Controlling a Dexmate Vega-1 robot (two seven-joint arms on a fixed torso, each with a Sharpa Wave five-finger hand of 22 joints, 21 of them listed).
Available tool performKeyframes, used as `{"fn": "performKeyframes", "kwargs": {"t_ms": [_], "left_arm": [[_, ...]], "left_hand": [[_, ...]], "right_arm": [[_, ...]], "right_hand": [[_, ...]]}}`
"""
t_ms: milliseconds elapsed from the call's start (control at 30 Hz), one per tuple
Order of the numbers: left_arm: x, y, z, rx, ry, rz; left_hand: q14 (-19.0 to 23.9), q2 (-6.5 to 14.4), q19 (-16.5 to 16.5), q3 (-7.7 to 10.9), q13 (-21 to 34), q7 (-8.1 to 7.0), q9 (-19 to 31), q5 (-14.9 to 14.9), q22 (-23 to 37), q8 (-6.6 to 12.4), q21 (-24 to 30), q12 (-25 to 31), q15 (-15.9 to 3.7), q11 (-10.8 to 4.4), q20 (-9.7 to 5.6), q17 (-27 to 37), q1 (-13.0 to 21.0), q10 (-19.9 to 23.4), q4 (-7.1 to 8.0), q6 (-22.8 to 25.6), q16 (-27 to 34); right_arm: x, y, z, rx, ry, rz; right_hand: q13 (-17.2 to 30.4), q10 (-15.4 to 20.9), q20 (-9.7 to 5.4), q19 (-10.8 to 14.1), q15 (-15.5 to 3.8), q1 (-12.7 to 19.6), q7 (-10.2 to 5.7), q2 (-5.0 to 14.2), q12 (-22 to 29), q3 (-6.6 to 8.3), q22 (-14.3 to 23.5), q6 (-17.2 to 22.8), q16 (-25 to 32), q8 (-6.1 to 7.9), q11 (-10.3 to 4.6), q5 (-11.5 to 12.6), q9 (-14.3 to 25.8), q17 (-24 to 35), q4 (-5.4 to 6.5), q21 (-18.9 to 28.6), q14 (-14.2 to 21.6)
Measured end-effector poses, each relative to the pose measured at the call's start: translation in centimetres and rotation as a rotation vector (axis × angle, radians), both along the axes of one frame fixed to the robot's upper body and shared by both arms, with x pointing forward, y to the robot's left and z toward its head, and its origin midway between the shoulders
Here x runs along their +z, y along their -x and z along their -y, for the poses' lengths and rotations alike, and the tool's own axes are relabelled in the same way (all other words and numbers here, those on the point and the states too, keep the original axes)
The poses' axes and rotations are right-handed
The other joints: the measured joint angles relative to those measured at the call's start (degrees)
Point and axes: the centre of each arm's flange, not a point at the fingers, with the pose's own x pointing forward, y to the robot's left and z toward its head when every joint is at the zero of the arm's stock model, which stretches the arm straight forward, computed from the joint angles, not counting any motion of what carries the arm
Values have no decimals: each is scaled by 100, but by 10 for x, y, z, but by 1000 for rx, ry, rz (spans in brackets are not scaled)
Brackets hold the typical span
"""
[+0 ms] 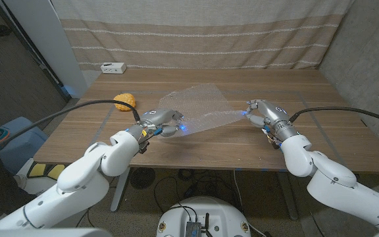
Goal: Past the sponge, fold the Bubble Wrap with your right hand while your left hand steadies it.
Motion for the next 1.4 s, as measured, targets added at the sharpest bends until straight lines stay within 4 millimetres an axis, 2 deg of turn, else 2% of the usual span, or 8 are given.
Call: {"fn": "performKeyframes", "kwargs": {"t_ms": [133, 167, 300, 333, 600, 833, 1033, 1400], "left_arm": [[-5, 1, 7, -70, 45, -58], [8, 2, -5, -60, 48, -37], [7, 4, 0, -119, 100, -69], [12, 5, -11, -98, 100, -56], [16, 16, -25, -98, 193, -17], [18, 33, -35, -34, 233, 80], [18, 43, -42, 31, 260, 160], [18, 48, -52, 119, 325, 231]], "left_hand": [[31, 14, 12, 0, 0, 30, 37, 0, 26, 1, 22, 0, 31, 22, 12, 0, 14, 27, 0, -30, 0], [31, 14, 22, 0, 0, 30, 43, 0, 26, 1, 23, 0, 31, -5, 22, 0, 14, 54, 0, -30, 0], [76, 14, 51, 0, 0, 30, 68, 0, 26, 2, 22, 0, 15, 16, 51, 1, 14, 95, 0, -30, 0], [95, 14, 72, 0, 0, 30, 72, 0, 26, 1, 22, 0, 34, 18, 72, 1, 15, 134, 0, -30, 0], [255, -23, 155, 24, 28, 56, 119, 27, 49, 66, 111, 0, -10, 7, 155, 1, 97, 390, -24, -55, 0], [347, -84, 236, 39, 28, 69, 79, 68, 54, 66, 155, 24, -57, -86, 174, 1, 158, 489, -58, 34, -27], [411, -152, 266, 10, 10, 65, 28, 100, 53, 65, 195, 24, -81, -71, 205, 2, 225, 591, -86, 82, -27], [635, -182, 380, 22, 10, 58, -31, 200, 53, 63, 261, 24, -101, -67, 214, 2, 254, 730, -122, 88, -48]], "right_arm": [[2, 7, -1, 8, 0, 6], [5, 11, 1, -2, -14, 27], [11, 16, 1, 2, -14, 43], [14, 17, 3, -2, -19, 57], [28, 20, 3, 22, -36, 95], [42, 13, 5, 51, -67, 121], [52, 5, 4, 78, -80, 132], [71, -15, -5, 121, -68, 136]], "right_hand": [[0, 0, 0, 0, 0, 0, 0, 0, 0, 0, 0, 0, 0, 0, 0, 23, 2, 0, 0, 0, 0], [0, 0, 0, 0, 0, 0, 0, 0, 0, 0, 0, -1, 0, 0, 0, 23, 3, 0, 0, 0, 0], [0, 0, 0, 0, 0, -1, 0, -1, 0, -21, 0, -1, 0, 0, 0, 24, 5, 0, -21, 0, 0], [0, 0, 0, 0, 0, -1, 0, -1, 0, -22, 0, -1, 0, 0, 0, 24, 5, 0, -22, 0, 0], [0, 0, -1, 0, 0, 22, -1, -23, -49, -23, 0, 0, 0, -1, 0, 24, 5, 0, -23, 0, 0], [0, 20, -1, 0, 0, 32, -10, -15, -49, -24, 0, 54, 0, -7, -21, 24, 4, 0, -24, 0, 0], [0, 20, -1, 0, 0, 66, -2, -22, -49, -48, 0, 63, 0, -11, -20, 44, 0, -1, -48, 0, 0], [0, 20, -1, 0, 0, 65, -2, -22, -49, -87, 0, 62, 0, -12, -20, 43, 8, -1, -38, 0, -1]]}}
